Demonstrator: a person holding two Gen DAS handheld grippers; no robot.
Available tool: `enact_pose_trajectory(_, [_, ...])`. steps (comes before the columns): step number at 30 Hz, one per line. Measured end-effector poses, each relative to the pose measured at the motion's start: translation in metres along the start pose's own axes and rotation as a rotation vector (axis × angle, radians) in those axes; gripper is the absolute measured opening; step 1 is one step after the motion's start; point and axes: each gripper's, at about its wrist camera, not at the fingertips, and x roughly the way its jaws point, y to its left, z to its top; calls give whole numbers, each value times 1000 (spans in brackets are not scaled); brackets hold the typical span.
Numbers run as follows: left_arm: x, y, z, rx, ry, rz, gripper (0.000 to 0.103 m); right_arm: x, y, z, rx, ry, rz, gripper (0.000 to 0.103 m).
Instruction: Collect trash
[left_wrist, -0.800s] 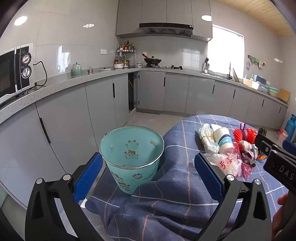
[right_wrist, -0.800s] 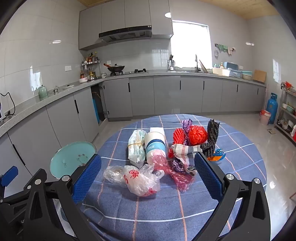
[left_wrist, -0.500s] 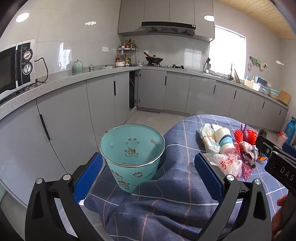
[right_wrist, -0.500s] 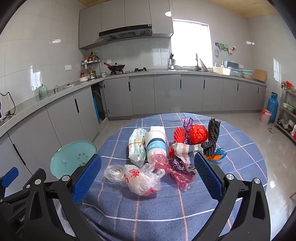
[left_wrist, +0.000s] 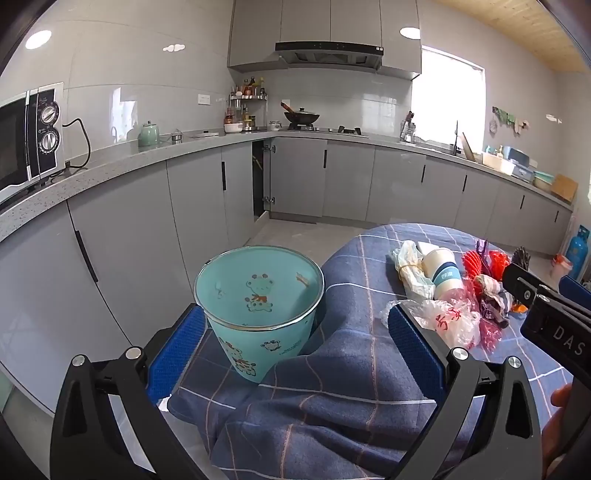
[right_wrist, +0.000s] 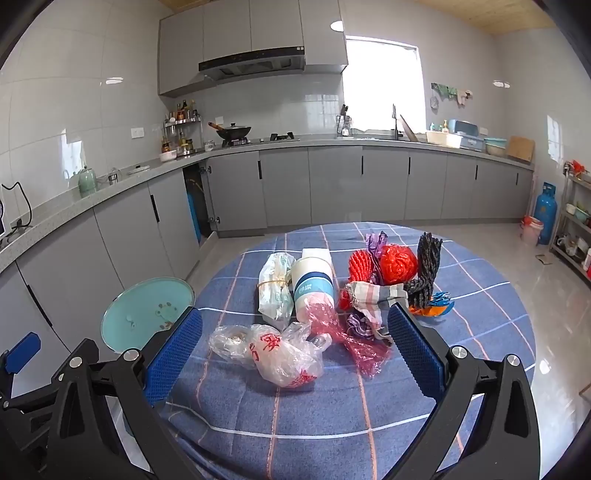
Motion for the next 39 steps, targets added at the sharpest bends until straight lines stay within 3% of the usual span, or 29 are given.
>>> enact_pose_trajectory(39, [0,-1,0,2,0,0,97,1,0,-4,0,12,6,99])
